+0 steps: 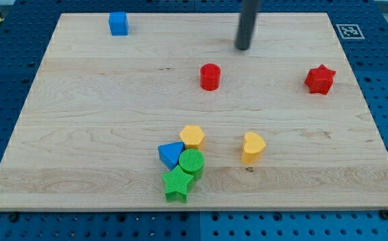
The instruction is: Point at the red circle
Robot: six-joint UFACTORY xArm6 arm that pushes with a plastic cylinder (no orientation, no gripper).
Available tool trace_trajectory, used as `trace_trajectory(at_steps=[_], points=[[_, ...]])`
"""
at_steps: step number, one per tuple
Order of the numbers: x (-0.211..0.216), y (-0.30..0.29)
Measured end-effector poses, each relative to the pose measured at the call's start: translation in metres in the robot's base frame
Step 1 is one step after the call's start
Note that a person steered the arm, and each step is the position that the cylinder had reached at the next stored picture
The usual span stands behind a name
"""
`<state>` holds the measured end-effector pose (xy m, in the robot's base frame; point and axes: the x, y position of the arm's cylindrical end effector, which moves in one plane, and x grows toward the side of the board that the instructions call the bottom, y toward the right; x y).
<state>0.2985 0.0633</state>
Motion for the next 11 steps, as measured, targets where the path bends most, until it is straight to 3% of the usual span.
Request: trace_trajectory(at_steps=[8,10,11], points=[[0.0,-0.1],[0.066,-0.122],[0.089,-0.09]])
